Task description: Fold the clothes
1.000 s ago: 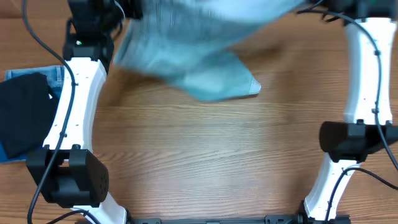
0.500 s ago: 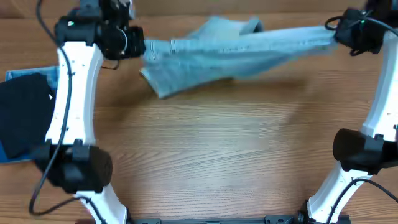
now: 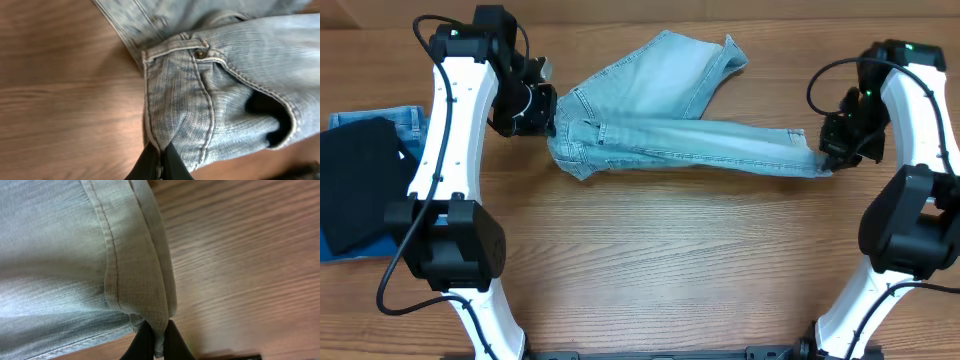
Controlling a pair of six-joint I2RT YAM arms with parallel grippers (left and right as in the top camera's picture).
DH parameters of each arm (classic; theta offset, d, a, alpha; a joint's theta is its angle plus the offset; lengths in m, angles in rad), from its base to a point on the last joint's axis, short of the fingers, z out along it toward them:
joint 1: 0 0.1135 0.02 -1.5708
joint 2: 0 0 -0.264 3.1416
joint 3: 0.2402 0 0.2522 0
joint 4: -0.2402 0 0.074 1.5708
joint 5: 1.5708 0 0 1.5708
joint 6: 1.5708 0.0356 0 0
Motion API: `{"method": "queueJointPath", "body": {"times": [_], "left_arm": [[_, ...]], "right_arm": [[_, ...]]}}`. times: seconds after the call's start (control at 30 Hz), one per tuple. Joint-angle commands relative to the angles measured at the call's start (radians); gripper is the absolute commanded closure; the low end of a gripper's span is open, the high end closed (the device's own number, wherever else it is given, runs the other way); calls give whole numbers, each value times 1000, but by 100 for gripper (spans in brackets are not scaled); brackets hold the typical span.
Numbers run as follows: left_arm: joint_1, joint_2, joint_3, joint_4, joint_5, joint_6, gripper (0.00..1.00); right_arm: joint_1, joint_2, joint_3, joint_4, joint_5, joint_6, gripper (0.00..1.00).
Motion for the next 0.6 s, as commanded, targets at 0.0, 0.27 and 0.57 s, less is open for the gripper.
{"method": "queueJointPath", "body": {"times": [0.0, 0.27, 0.57], "left_arm": [[13, 2, 6, -53, 92, 90, 53], [14, 2, 6, -51, 172, 179, 20], [11, 3, 6, 47, 150, 150, 22]], "right_arm": [[-78, -18, -2, -5, 116, 20, 96], [-186, -18, -2, -20, 119, 50, 75], [-177, -18, -2, 23, -25, 7, 74]]}}
